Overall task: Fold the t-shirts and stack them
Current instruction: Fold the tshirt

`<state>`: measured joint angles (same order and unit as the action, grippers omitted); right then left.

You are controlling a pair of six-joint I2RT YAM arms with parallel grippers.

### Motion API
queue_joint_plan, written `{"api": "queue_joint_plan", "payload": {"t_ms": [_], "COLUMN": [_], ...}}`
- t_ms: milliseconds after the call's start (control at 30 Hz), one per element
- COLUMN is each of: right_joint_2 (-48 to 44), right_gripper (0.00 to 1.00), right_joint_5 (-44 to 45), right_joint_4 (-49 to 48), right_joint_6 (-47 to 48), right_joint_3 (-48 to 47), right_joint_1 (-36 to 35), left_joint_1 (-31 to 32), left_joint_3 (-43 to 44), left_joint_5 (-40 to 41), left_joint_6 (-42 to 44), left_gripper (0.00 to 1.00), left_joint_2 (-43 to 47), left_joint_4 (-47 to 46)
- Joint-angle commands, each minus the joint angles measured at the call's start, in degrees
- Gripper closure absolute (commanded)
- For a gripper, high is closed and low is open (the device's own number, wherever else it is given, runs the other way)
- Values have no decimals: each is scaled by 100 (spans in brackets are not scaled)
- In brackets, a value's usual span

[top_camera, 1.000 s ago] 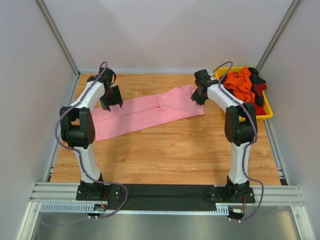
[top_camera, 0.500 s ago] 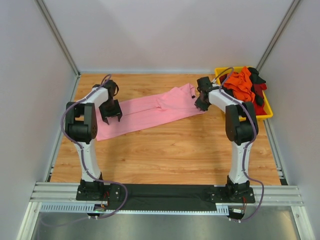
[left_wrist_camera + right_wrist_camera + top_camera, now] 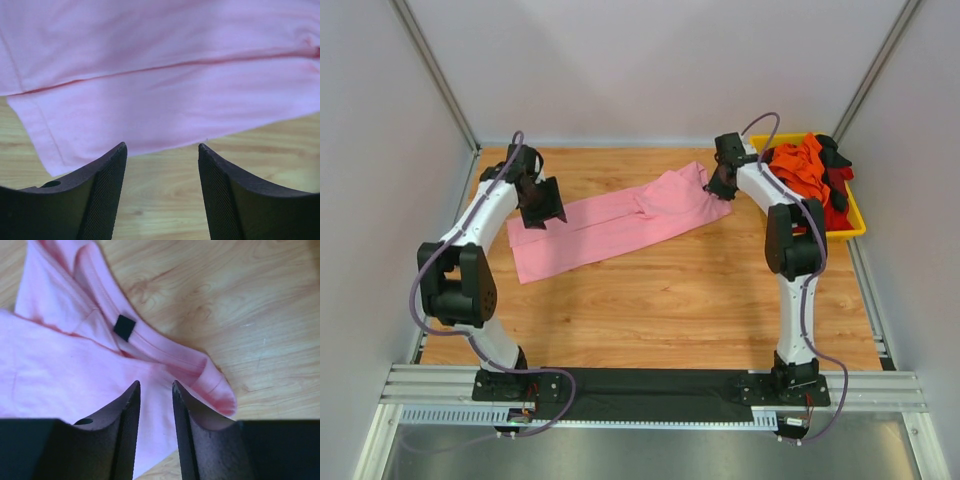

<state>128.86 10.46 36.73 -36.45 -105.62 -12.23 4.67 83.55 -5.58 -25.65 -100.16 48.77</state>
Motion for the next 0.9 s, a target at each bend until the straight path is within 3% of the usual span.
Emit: {"api": "queue_joint_plan", "payload": {"t_ms": [0, 200, 300, 333, 533, 700, 867], "right_joint_2": [-360, -1555, -2337, -2704, -3639, -3868, -3745], "right_gripper": [66, 63, 61, 58, 55, 55, 59], "right_joint_5": [-509, -1404, -1791, -1828, -1670, -1160, -1073], "right_joint_4": [194, 168, -156, -271, -96, 36, -87], "right_joint_6": [156, 331, 226, 182, 305, 68, -266], "right_joint_3": [-162, 856, 1734, 1964, 2923, 3363, 3619], "right_joint_1": [-25, -78, -95, -95, -87, -8, 10], "left_joint_1": [148, 412, 412, 412, 526, 579, 579], "left_joint_3": [-646, -525, 20, 134, -285, -673, -1217], "left_joint_5": [-1032, 152, 444, 418, 294, 550, 822], "left_joint_6": [612, 1482, 1764, 1835, 1607, 1124, 711], "left_gripper": [34, 42, 51, 59, 83, 90, 91], "left_joint_2": [234, -213, -627, -758, -935, -1102, -1050], "left_joint_4": [-421, -263, -79, -52, -149, -26, -34]}}
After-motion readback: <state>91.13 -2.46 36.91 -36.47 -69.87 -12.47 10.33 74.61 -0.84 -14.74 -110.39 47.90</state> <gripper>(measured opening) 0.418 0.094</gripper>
